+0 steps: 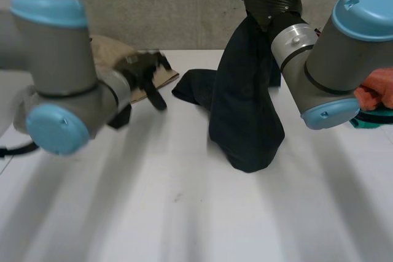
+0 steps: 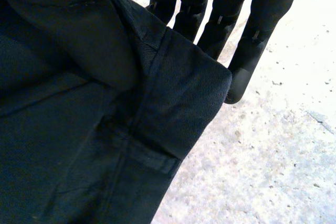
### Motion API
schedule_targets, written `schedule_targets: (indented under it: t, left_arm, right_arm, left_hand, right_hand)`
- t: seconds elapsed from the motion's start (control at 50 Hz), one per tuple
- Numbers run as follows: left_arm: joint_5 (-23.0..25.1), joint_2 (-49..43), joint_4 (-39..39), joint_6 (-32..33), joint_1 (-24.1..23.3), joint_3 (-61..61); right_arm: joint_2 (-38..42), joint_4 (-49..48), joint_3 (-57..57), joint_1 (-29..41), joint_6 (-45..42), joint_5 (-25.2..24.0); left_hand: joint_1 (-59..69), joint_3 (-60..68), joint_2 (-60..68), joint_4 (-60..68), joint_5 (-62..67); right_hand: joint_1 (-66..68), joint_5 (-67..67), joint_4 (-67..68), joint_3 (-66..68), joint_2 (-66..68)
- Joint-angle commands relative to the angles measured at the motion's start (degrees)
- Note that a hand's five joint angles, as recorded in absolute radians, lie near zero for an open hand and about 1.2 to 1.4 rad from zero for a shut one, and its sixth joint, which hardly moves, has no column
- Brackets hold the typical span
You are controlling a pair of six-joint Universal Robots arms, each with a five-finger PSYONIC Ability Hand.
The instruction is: Fold the laundry.
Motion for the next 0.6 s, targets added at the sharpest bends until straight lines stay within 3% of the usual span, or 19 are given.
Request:
schedule_targets:
  t: [0.02,0.22,0.36,0.5,0.6]
  left_arm:
    - [0.8,-0.8,0.4,-5.5,-3.2,-9.2]
    - [3.1,-4.3,-0.3,-13.3,-8.2,-8.3]
    - [3.1,-9.2,-0.8,-16.9,-9.8,-3.6]
    - [2.7,-13.9,-3.1,-21.0,-14.7,3.6]
    - [1.1,-15.1,-3.1,-22.7,-17.7,7.6]
  right_arm:
    - [-0.1,-0.1,0.0,1.8,-2.4,3.0]
    - [-3.4,2.9,3.0,6.1,-2.6,5.2]
    - [-6.2,4.5,4.7,8.3,-1.8,7.7]
    - [-7.7,4.9,5.4,9.7,-0.9,9.3]
    - [-7.7,6.7,5.5,9.8,1.3,9.6]
  left_hand:
    - [-3.3,-2.8,-2.8,-2.1,-1.9]
    - [-13.0,-12.5,-12.6,-11.9,-11.6]
    - [-13.4,-12.9,-13.0,-12.3,-12.0]
    - [-13.3,-12.9,-12.9,-12.2,-12.0]
    - [-0.9,-0.5,-0.5,0.2,0.4]
  right_hand:
    - [15.9,12.1,11.3,12.0,13.0]
    - [15.9,12.1,11.3,12.0,13.0]
    - [15.9,12.1,11.3,12.0,13.0]
    - [15.9,12.1,11.3,12.0,13.0]
    - [15.9,12.1,11.3,12.0,13.0]
